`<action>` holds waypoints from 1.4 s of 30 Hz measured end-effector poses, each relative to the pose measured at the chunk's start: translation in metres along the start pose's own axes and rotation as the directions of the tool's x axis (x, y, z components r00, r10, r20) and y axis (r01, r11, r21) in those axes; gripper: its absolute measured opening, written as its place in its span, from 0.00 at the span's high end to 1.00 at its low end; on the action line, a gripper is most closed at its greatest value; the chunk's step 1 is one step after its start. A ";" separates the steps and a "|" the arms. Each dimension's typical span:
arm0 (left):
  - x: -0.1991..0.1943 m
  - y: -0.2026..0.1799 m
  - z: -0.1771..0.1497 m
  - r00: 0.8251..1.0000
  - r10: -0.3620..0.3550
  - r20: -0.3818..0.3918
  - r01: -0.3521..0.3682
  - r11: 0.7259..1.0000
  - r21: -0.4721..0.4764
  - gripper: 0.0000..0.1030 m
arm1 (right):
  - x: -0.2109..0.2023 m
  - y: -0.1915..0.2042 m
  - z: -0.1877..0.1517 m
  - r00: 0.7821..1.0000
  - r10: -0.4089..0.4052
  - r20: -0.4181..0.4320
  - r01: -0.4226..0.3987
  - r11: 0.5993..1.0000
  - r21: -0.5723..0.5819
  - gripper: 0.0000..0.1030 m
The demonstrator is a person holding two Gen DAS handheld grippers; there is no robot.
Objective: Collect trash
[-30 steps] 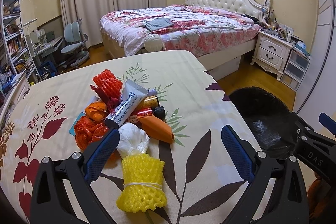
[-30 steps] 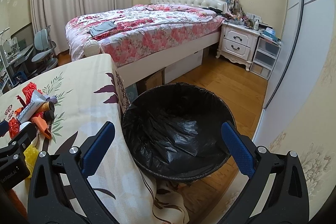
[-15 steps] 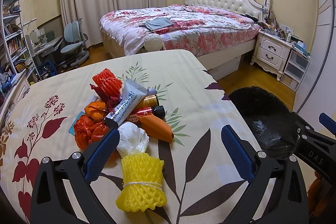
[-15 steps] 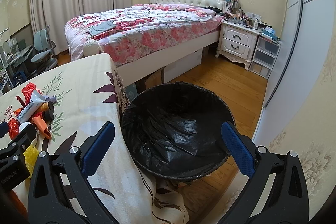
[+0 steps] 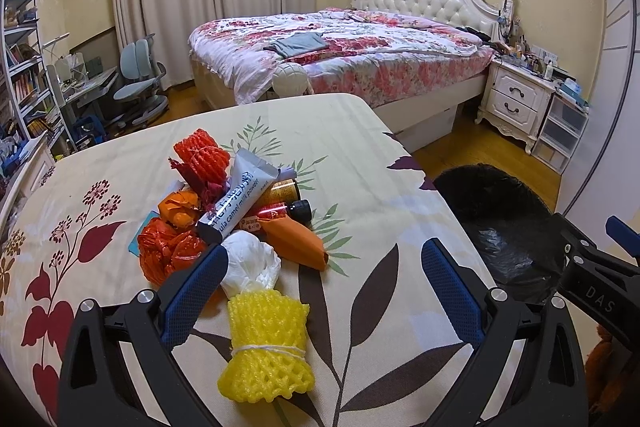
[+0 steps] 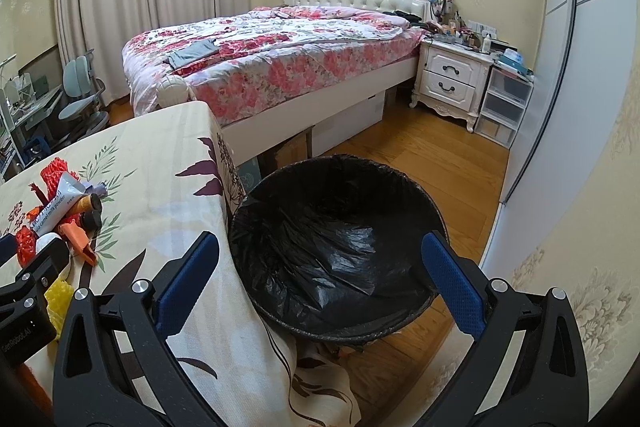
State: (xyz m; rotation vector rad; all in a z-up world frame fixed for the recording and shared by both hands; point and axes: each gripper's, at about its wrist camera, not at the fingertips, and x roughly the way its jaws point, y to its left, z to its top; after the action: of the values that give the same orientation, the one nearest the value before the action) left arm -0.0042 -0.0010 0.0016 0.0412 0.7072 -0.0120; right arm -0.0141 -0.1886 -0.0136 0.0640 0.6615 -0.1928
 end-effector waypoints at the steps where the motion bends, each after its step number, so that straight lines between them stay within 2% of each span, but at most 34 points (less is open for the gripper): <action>1: 0.000 0.000 0.000 1.000 0.000 0.000 0.000 1.000 0.000 0.06 | 0.000 0.000 0.000 1.000 0.000 -0.001 0.000 1.000 0.000 0.04; 33: -0.006 -0.013 -0.006 1.000 -0.018 -0.001 0.018 1.000 -0.003 0.06 | 0.001 -0.004 -0.001 1.000 0.004 -0.009 -0.004 1.000 0.008 0.04; 42: -0.023 0.005 -0.007 0.999 -0.020 0.025 0.020 1.000 -0.014 0.10 | -0.007 0.010 -0.002 0.999 0.039 -0.017 -0.039 0.999 -0.006 0.04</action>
State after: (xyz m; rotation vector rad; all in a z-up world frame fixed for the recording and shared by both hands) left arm -0.0256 0.0044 0.0114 0.0203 0.6830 -0.0267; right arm -0.0183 -0.1772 -0.0106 0.0729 0.6769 -0.1527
